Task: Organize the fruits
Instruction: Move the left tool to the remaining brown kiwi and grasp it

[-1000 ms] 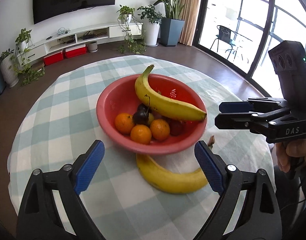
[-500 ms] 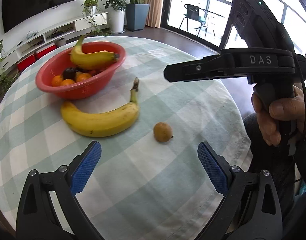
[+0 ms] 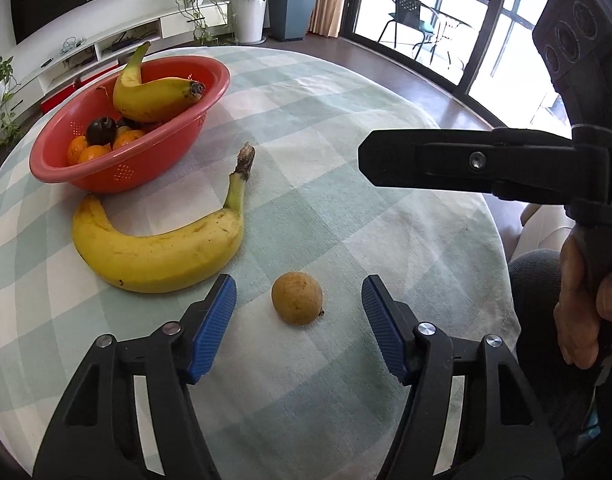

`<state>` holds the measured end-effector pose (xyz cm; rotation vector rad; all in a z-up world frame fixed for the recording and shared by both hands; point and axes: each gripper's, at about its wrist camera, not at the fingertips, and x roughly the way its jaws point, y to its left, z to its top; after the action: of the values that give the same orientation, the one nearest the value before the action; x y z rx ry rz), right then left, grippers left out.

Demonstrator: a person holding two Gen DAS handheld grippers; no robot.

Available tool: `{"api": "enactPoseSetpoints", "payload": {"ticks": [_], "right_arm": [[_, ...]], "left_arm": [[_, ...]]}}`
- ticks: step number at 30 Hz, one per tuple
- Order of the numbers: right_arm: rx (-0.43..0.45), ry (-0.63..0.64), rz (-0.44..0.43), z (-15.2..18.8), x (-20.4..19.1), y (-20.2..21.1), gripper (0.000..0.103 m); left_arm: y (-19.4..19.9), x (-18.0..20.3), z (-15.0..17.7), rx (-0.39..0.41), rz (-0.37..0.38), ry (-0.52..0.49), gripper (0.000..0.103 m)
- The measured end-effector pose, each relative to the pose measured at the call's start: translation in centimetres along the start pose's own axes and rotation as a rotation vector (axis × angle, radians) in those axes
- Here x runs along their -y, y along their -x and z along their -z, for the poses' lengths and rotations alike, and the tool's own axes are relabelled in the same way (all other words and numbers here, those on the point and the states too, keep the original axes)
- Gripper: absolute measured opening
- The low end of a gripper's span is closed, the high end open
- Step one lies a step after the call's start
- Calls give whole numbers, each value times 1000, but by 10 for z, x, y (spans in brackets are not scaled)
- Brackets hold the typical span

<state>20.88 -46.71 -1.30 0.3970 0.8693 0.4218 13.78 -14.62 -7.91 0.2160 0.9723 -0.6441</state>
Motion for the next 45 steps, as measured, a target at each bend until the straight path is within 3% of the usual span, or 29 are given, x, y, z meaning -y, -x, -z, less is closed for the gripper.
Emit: {"api": "enactPoseSetpoints", "payload": {"ticks": [11,21,30,35,45], "right_arm": [[-3,4,-13,1,0,-1,63],[-12,17,6,3,-3,-4,63],[-22,25,20,4,-3,-6,63],[-44,60,30,6,-9,-10,63],[-174,363,32,15,-65,-55,63]], "left_arm": [[-12,-2,-1,-27,-33,-10,36],[-12,1,3,-21,-46,-45,25],[-8,1,8,-10,-32,-50,24],[5,-12,20,4,-12,1,24],[52,-68,70,37,-41,168,24]]}}
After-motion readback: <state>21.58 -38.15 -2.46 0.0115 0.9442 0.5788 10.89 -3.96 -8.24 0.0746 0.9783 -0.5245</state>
